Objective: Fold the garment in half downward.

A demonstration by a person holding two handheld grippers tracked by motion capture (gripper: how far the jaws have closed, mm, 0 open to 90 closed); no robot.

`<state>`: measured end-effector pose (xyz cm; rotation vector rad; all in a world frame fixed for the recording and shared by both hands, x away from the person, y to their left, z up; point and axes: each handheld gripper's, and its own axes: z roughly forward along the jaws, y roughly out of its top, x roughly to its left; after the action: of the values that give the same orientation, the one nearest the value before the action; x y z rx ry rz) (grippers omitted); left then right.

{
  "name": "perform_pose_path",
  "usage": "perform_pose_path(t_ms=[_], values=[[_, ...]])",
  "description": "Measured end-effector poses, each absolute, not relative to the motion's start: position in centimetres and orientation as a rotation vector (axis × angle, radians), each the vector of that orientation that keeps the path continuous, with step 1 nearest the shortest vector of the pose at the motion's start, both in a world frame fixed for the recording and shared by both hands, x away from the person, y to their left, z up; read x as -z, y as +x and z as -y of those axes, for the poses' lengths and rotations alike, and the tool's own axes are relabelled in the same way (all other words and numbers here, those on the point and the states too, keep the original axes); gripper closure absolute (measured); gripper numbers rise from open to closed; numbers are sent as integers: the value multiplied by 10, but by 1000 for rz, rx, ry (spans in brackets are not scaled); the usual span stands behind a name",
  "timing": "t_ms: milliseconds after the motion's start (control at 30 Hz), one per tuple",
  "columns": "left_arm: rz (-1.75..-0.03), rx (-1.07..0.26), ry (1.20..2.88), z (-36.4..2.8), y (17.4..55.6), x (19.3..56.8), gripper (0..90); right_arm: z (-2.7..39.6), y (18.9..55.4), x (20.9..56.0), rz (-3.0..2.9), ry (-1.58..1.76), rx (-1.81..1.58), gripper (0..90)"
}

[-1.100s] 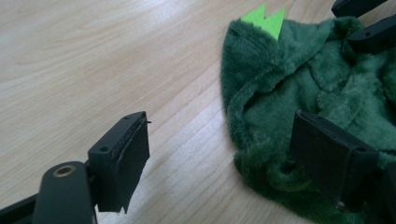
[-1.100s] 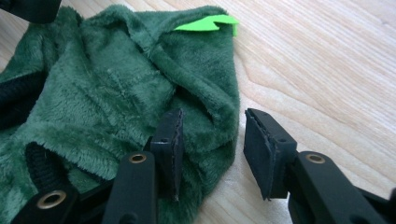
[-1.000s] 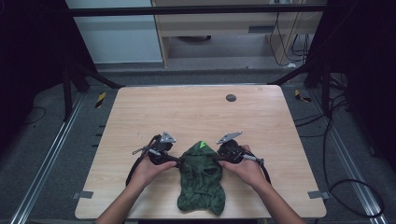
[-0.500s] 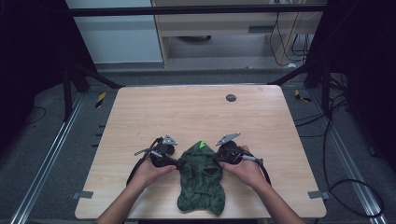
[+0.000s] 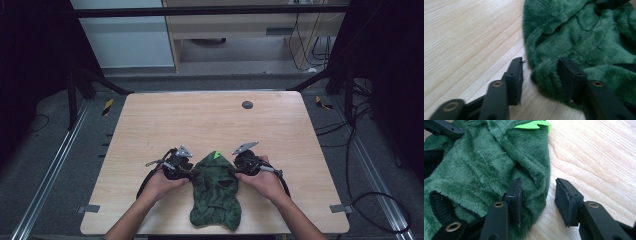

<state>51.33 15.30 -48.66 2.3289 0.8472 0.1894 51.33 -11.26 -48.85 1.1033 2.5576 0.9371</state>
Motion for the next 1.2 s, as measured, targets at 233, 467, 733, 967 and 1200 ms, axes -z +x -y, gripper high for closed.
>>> perform_pose_path(t_ms=[233,467,733,967,1200], values=[[-818,-143,2340,-151,512,486,718,111,513,488,-2585,1107,-955,687],[-809,-127,2350,-149,512,485,805,110,513,488,-2625,1113,-984,826],[-804,-155,2361,-147,515,475,818,112,512,480,-2623,1066,-978,844],[-801,-195,2345,-148,518,466,820,117,514,469,-2610,1052,-986,845],[-796,-210,2360,-147,519,465,820,119,515,467,-2603,1037,-976,847]])
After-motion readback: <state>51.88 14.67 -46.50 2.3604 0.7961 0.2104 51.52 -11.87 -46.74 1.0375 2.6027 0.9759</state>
